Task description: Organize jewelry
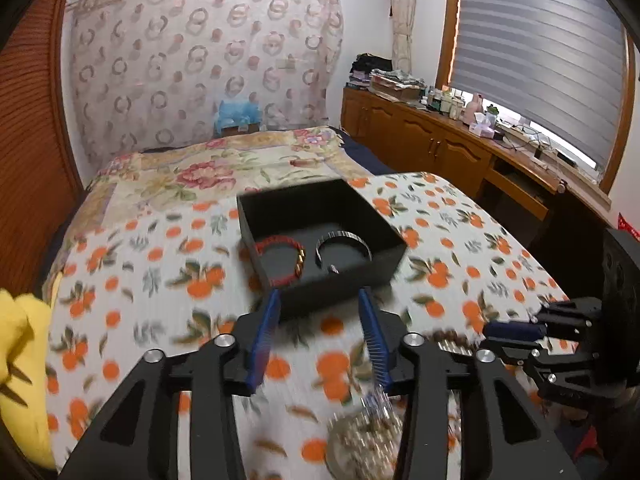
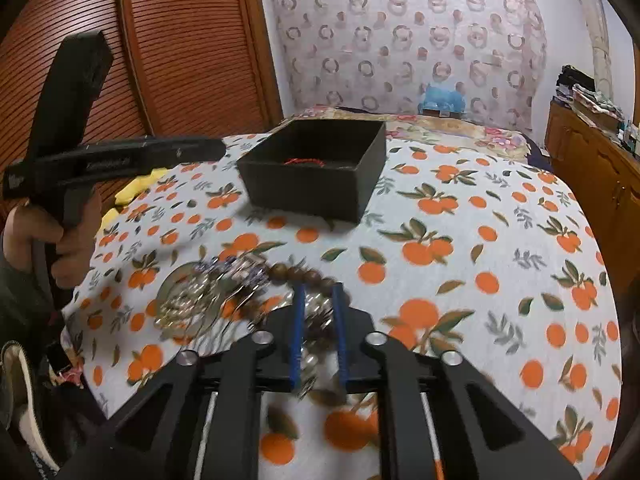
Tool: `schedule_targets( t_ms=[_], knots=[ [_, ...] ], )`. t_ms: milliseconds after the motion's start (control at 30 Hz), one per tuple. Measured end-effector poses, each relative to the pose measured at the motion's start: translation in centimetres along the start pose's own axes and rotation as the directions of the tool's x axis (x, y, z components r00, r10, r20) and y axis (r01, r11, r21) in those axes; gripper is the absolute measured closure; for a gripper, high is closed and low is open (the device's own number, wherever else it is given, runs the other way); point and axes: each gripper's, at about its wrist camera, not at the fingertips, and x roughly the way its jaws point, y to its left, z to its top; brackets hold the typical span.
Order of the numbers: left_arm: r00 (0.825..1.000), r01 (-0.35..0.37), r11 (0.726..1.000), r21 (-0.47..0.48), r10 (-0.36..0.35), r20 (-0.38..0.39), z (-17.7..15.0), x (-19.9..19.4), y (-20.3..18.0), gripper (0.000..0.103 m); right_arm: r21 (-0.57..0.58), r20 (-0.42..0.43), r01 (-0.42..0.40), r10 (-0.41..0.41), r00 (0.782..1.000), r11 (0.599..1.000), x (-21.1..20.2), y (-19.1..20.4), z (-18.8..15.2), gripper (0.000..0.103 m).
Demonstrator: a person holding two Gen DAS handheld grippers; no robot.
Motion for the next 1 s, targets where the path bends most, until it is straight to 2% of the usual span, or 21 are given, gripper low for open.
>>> schedule_targets(
  t_ms=[367, 567, 733, 800, 833, 900, 1000],
  knots=[
    [0.998, 0.009, 0.999, -0.036, -0.011, -0.054, -5.2, -1.2, 0.3, 0.063, -0.071, -0.071, 0.004, -0.009, 0.997, 0.997, 0.9, 1.7, -1.0, 0.083],
    [0.997, 0.001, 0.999, -0.051, -0.005, -0.077, -6.6, -1.4, 0.6, 0.063, -0.093, -0.112, 0.008, -0.019, 0.994, 0.996, 1.7, 1.8, -1.1, 0.073],
    [0.996, 0.002, 0.999, -0.044, -0.006, -0.089, -7.1, -1.2, 0.3, 0.063, -0.094, -0.123, 0.016, -0.027, 0.992, 0.995, 2.1, 1.8, -1.2, 0.073],
    [0.996, 0.0, 0.999, -0.041, -0.004, -0.094, -7.2, -1.1, 0.1, 0.063, -0.103, -0.12, 0.023, -0.035, 0.992, 0.994, 2.0, 1.8, -1.3, 0.084],
    [0.995, 0.0, 0.999, -0.04, -0.004, -0.096, -7.2, -1.0, 0.1, 0.063, -0.1, -0.118, 0.02, -0.032, 0.992, 0.995, 1.9, 1.7, -1.3, 0.084],
    [0.995, 0.001, 0.999, -0.037, -0.004, -0.097, -7.2, -0.9, 0.0, 0.063, -0.093, -0.108, 0.017, -0.027, 0.994, 0.996, 1.5, 1.6, -1.3, 0.091],
    [0.995, 0.0, 0.999, -0.034, -0.003, -0.1, -7.3, -0.9, -0.1, 0.063, -0.079, -0.085, 0.012, -0.019, 0.996, 0.997, 0.5, 1.2, -1.0, 0.093]
  ],
)
